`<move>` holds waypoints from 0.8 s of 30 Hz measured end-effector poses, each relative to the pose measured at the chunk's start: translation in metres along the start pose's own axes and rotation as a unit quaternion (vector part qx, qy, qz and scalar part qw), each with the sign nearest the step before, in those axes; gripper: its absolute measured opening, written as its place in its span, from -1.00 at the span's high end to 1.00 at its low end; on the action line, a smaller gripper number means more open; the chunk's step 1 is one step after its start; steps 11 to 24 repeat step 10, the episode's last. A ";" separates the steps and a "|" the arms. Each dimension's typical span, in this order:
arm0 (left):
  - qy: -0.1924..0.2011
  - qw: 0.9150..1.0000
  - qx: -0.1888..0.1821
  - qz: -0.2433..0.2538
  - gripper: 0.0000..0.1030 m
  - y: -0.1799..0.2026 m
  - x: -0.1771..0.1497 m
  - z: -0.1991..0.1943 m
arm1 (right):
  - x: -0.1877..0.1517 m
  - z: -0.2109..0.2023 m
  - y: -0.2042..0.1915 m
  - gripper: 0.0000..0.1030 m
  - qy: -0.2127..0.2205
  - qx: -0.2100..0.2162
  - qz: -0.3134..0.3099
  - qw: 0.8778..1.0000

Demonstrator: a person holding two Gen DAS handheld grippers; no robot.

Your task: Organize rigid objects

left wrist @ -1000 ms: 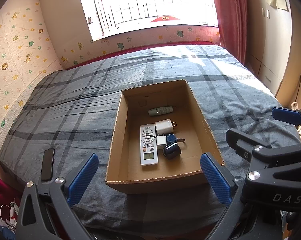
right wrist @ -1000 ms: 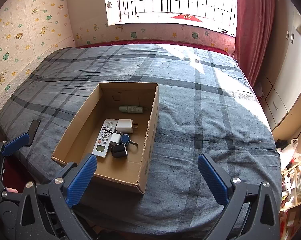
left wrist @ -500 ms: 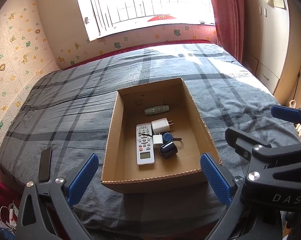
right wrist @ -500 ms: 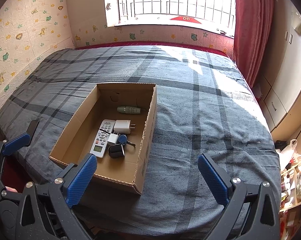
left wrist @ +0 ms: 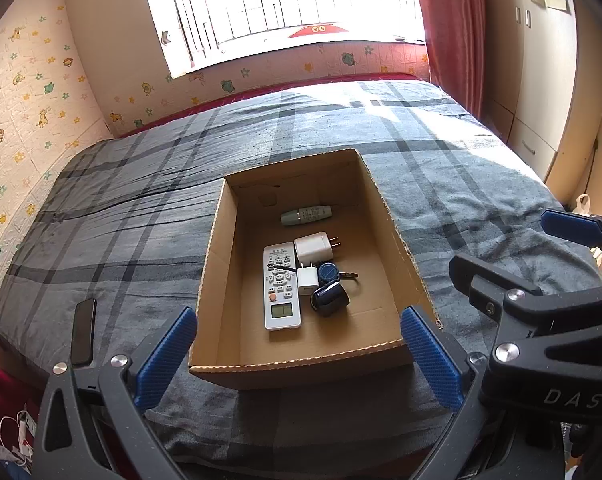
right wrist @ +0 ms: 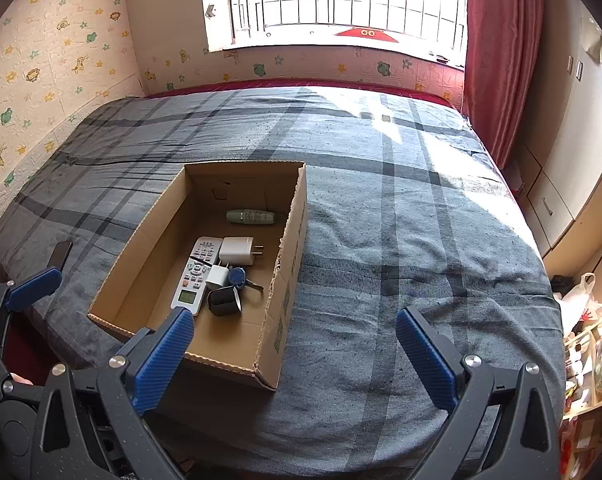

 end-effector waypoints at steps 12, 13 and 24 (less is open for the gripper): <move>0.007 1.000 -0.004 0.007 -1.00 0.002 0.005 0.002 | 0.002 0.002 0.002 -1.00 0.006 0.002 0.008 1.000; 0.007 1.000 -0.004 0.007 -1.00 0.002 0.005 0.002 | 0.002 0.002 0.002 -1.00 0.006 0.002 0.008 1.000; 0.007 1.000 -0.004 0.007 -1.00 0.002 0.005 0.002 | 0.002 0.002 0.002 -1.00 0.006 0.002 0.008 1.000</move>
Point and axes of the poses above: each gripper's, at about its wrist camera, not at the fingertips, and z roughly the way its jaws point, y to its right, x to its top, the point moved 10 cm from there along z, roughly the way its jaws point, and after that the axes turned 13 degrees about -y, right-handed, at the moved point
